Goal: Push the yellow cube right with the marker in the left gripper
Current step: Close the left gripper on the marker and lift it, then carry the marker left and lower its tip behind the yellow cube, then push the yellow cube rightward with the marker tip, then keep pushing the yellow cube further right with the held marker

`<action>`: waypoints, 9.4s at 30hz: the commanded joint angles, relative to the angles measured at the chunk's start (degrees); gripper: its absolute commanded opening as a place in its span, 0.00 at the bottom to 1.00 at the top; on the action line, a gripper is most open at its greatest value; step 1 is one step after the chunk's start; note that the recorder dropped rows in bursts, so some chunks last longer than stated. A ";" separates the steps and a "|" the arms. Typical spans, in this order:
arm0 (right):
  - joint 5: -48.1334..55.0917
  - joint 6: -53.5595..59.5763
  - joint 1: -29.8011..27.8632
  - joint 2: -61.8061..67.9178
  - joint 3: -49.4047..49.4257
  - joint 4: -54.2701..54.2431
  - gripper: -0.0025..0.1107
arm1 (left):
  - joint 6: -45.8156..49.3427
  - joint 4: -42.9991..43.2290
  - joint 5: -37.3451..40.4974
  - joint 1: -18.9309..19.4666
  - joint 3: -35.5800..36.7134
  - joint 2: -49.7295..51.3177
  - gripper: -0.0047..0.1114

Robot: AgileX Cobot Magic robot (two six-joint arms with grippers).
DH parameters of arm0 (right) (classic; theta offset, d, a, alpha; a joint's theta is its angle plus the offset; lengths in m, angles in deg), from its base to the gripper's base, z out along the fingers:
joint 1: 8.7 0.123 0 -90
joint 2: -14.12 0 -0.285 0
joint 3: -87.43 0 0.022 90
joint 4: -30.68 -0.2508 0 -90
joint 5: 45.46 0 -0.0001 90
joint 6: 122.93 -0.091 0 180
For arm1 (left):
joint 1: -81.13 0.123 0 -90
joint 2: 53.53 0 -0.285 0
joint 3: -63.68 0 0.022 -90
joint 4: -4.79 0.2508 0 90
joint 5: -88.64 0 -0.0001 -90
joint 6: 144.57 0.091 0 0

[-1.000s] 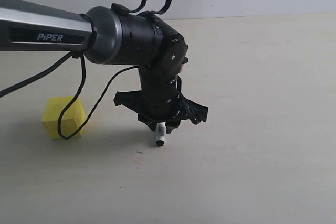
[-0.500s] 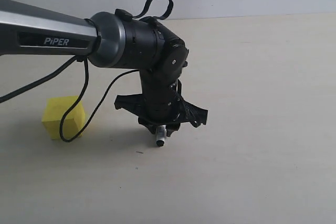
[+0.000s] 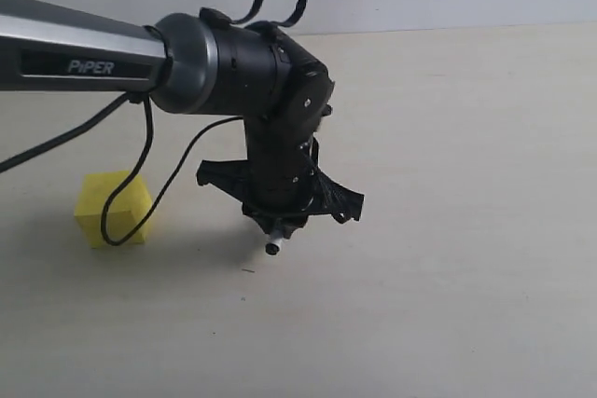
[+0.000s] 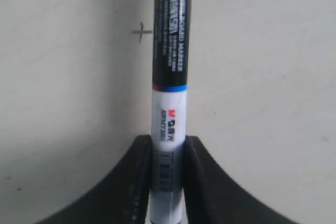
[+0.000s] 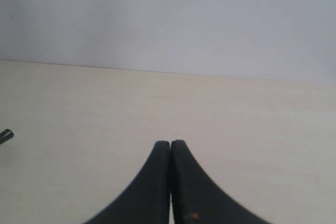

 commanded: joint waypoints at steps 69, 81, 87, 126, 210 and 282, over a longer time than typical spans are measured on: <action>-0.47 0.03 -0.24 -0.37 0.26 -0.51 0.02 | 106.44 8.50 -21.52 50.01 39.86 -26.79 0.04; -0.47 0.03 -0.24 -0.37 0.26 -0.62 0.02 | 113.99 -1.98 -22.21 40.76 38.00 -26.83 0.04; -0.47 0.03 -0.24 -0.37 0.26 -0.62 0.02 | 111.10 -0.42 -19.73 42.69 37.17 -26.83 0.04; -0.48 -0.07 -0.24 -0.37 0.26 -0.63 0.02 | 104.89 -6.29 -24.90 28.05 35.10 -24.03 0.04; -0.48 -0.07 -0.24 -0.37 0.26 -0.63 0.02 | 94.08 -1.16 -28.64 15.91 28.64 -15.06 0.04; -0.46 -0.07 -0.24 -0.37 0.26 -0.63 0.02 | 80.87 -2.20 -21.01 7.86 20.69 -10.75 0.04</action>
